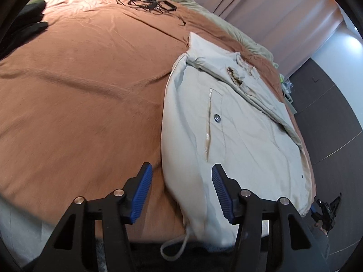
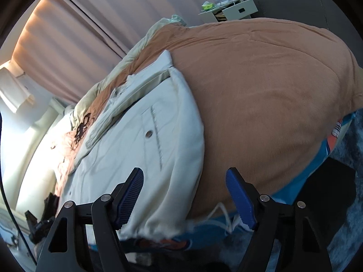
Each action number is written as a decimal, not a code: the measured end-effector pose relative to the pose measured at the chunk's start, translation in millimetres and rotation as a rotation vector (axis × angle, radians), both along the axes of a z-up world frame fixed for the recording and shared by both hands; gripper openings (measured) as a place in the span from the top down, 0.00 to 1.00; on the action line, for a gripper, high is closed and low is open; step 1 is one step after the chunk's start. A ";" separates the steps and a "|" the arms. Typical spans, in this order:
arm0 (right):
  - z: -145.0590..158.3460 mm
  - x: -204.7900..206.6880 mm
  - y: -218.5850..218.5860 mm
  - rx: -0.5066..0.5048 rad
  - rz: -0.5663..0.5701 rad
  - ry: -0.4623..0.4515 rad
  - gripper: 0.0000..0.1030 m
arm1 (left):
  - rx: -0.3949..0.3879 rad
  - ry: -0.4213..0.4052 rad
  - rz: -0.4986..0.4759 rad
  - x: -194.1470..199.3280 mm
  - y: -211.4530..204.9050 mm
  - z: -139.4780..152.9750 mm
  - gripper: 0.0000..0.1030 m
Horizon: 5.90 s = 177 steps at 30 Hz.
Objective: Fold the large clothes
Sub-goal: 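Close both grippers on the jacket's side edge, then lift the held edge with both grippers and fold it over the jacket, then open both grippers to release the folded jacket, then grasp the gathered jacket hem with the right gripper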
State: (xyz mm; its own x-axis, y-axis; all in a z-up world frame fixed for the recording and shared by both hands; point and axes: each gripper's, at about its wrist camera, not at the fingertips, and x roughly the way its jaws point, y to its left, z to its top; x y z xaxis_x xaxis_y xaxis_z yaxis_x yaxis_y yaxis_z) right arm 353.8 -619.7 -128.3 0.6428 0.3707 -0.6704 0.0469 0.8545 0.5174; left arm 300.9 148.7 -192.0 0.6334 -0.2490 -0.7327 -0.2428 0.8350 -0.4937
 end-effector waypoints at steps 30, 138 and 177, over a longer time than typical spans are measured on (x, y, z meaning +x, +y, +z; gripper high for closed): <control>-44.6 33.2 6.3 0.399 0.227 0.018 0.46 | -0.390 -0.036 -0.187 18.3 8.3 -36.6 0.60; 87.9 210.3 123.4 0.111 0.151 -0.062 0.71 | -0.306 0.012 0.034 207.6 40.8 44.5 0.87; 14.6 199.2 381.8 -0.475 0.541 0.235 0.31 | -0.082 0.092 0.156 81.5 73.7 21.6 0.34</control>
